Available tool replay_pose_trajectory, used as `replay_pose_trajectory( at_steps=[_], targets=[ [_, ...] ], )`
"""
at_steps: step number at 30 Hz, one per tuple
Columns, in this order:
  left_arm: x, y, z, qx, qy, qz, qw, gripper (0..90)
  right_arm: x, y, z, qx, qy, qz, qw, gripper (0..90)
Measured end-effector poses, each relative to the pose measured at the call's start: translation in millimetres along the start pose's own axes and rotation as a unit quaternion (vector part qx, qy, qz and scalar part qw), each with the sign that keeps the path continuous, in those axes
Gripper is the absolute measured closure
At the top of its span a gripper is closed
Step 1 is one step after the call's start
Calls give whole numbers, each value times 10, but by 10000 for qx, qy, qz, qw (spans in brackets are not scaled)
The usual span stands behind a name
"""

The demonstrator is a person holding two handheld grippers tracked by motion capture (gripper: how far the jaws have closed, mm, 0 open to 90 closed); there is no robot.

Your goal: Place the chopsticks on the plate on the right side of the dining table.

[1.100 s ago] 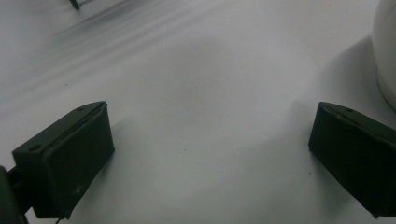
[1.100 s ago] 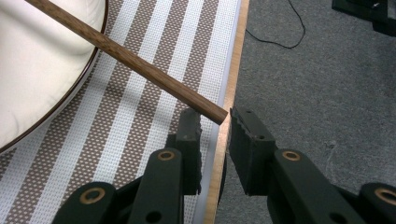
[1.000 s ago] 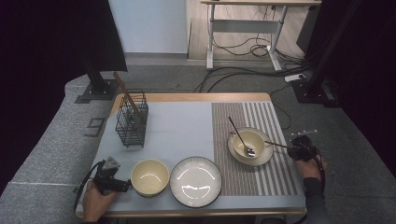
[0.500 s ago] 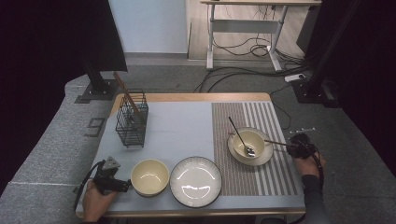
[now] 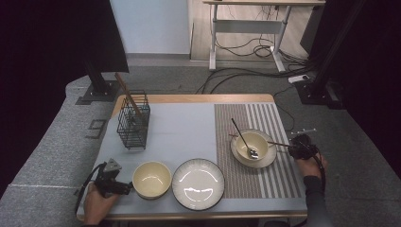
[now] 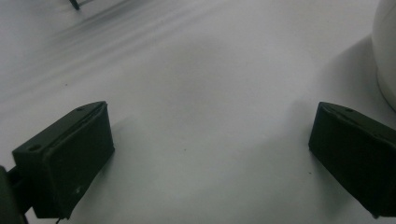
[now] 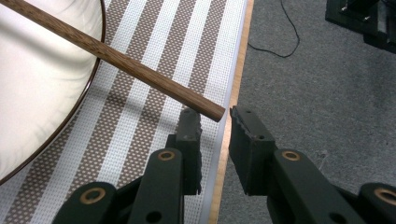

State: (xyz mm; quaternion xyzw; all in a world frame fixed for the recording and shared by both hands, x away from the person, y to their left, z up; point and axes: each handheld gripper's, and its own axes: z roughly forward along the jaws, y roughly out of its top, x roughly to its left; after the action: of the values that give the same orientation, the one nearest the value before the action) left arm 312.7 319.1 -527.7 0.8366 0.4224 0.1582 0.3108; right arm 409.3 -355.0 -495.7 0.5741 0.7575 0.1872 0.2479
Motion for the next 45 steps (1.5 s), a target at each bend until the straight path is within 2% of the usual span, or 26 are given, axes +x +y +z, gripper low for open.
replay_pose_trajectory(
  at_steps=[18,45],
  targets=[
    [0,0,0,-2,0,1,10000,0,-45,100,97,-49,-68,110,9999,750],
    [0,0,0,1,-5,0,10000,0,192,269,159,-161,47,-261,9995,752]
  ],
)
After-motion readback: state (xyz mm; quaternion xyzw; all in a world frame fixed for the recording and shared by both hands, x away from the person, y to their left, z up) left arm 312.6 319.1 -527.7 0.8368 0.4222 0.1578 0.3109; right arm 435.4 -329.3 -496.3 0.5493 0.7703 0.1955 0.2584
